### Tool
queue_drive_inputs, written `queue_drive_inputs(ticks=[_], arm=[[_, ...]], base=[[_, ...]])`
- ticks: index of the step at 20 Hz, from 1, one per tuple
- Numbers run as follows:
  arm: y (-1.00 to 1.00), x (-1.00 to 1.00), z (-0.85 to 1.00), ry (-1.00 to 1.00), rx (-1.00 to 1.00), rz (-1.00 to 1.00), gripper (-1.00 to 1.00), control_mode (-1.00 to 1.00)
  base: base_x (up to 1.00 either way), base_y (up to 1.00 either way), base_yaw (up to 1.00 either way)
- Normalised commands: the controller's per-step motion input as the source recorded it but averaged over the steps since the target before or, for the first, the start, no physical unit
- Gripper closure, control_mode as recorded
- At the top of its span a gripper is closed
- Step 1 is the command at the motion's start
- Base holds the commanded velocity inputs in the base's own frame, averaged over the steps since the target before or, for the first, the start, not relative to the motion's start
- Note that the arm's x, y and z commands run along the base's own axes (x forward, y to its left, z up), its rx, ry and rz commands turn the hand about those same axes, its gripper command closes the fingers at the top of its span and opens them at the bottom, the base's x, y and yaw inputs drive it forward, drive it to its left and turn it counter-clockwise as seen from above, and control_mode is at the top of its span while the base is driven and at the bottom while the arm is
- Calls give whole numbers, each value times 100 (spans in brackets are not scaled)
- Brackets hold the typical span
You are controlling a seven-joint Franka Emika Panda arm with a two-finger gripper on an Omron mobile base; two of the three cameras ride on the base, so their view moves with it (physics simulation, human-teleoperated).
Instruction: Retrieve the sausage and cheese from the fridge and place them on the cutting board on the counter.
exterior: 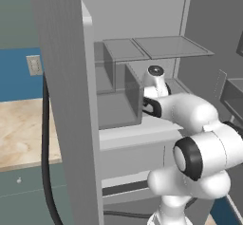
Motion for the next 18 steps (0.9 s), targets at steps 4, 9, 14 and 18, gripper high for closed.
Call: queue_drive_inputs(ticks=[4, 9, 14, 18], arm=[[29, 37, -18, 0, 7, 0, -100, -100], [15, 48, -1, 2, 3, 0, -100, -100], [0, 69, -28, 4, 0, -4, -100, -100], [1, 67, -34, 0, 0, -4, -100, -100]], base=[[0, 0, 0], [0, 0, 0], [0, 0, 0], [0, 0, 0]])
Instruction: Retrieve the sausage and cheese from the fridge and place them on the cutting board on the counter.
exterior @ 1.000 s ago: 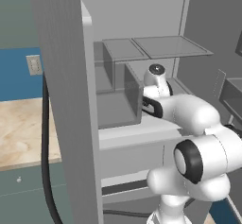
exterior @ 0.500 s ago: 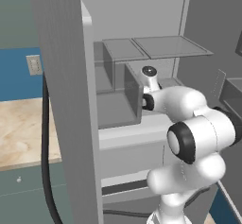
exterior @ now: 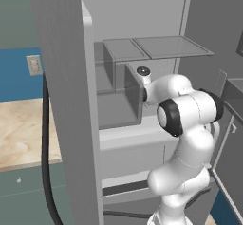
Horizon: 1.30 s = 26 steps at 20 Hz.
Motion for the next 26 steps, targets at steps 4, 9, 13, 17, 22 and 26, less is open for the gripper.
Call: queue_drive_inputs(ticks=[4, 9, 13, 17, 22, 26], arm=[[1, 55, -7, 7, 0, -7, -100, -100], [0, 54, -9, 8, 0, -7, -100, -100], [-1, 31, -32, 9, 0, -5, -100, -100], [-6, 0, -68, 2, 0, -1, 100, -100], [-4, 0, -32, 0, 0, 0, 100, -100], [0, 0, 0, 0, 0, 0, 100, -100]], base=[[0, 0, 0], [0, 0, 0], [0, 0, 0], [0, 0, 0], [0, 0, 0], [0, 0, 0]])
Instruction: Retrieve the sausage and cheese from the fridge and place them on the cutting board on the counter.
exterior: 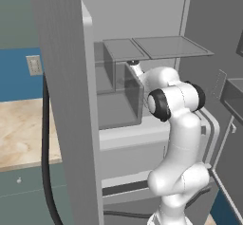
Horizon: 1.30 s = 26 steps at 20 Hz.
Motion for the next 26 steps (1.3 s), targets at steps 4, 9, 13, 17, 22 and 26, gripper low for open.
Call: queue_drive_inputs(ticks=[4, 9, 13, 17, 22, 26], arm=[[-4, 0, -11, -2, -2, 0, 100, -100], [-26, -31, -32, -21, -2, 0, 100, -100], [-39, -97, -15, 0, 0, 0, 100, -100], [-33, -100, 1, 2, 0, 0, 100, -100], [-16, -89, 51, 0, 1, 0, 100, -100], [-22, -85, 81, 0, 0, 0, 100, -100]], base=[[0, 0, 0], [0, 0, 0], [0, 0, 0], [0, 0, 0], [0, 0, 0], [0, 0, 0]])
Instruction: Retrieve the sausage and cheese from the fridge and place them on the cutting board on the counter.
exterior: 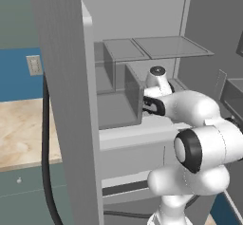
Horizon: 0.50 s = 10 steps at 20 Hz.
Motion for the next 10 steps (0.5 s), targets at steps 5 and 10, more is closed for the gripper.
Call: queue_drive_inputs(ticks=[5, 10], arm=[[-31, -100, 68, 0, 0, 3, 100, -100], [-1, -100, 58, 0, -3, 34, 100, -100]], base=[[0, 0, 0], [0, 0, 0]])
